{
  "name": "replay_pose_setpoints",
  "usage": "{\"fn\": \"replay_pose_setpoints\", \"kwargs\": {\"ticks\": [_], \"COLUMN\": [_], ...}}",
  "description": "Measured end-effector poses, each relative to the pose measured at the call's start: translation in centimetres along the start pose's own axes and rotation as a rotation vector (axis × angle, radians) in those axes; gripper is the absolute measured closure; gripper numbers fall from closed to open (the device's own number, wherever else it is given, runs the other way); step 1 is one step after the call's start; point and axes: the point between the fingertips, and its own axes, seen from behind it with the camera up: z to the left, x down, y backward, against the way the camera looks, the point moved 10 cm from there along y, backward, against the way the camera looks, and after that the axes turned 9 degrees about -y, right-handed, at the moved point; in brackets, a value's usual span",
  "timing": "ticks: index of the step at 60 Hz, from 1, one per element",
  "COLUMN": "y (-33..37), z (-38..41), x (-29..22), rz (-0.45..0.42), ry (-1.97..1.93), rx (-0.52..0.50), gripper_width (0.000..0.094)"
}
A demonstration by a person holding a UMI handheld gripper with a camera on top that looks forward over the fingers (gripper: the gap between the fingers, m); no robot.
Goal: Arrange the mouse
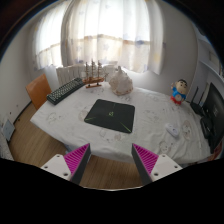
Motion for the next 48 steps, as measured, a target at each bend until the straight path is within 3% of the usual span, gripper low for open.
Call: {"fn": "replay_pose_setpoints", "kwargs": {"ticks": [15, 48], "y": [-0.2, 0.8], "z": [-3.9, -19.4], "x": [0.0, 2.6], "rz": [-0.002, -0.044], "ry": [-0.052, -0.177], "rx": [0.050, 0.276], "gripper_width": [0.0085, 0.0088]}}
